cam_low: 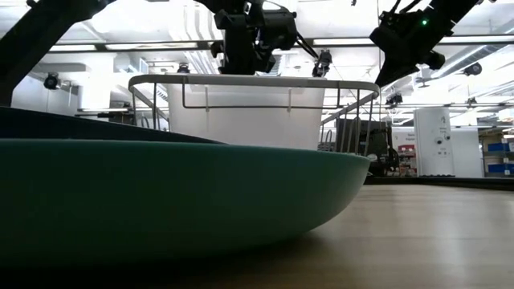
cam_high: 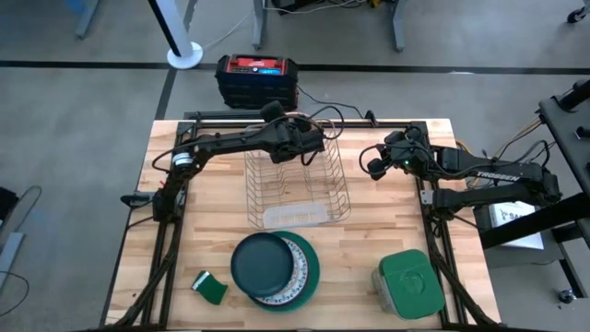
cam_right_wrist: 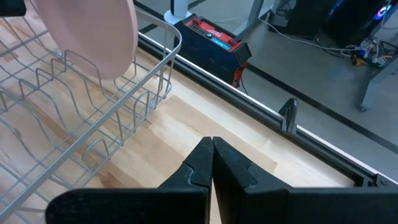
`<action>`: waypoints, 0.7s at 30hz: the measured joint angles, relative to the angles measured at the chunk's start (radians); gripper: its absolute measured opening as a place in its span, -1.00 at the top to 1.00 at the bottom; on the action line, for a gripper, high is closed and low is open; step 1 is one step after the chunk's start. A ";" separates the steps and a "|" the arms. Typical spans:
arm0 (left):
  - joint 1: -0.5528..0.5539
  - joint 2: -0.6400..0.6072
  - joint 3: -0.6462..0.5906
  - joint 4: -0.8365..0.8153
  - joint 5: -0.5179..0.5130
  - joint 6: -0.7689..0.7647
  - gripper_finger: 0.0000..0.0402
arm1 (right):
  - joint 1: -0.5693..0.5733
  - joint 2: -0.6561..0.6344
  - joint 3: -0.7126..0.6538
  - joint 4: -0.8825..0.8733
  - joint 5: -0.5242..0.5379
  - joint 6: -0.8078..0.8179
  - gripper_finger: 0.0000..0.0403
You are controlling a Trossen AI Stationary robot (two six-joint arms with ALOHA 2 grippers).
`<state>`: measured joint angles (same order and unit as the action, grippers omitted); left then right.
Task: Sort dishes
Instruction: Put the pink plate in the dishwasher rack
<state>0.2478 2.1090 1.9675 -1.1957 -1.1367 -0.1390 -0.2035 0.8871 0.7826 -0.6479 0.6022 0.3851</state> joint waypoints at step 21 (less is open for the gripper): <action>0.000 0.000 0.067 -0.091 0.006 0.050 0.34 | 0.000 0.000 0.000 -0.001 -0.001 0.000 1.00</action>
<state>0.2478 2.1090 2.0347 -1.2866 -1.1305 -0.0891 -0.2034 0.8871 0.7822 -0.6487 0.6011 0.3856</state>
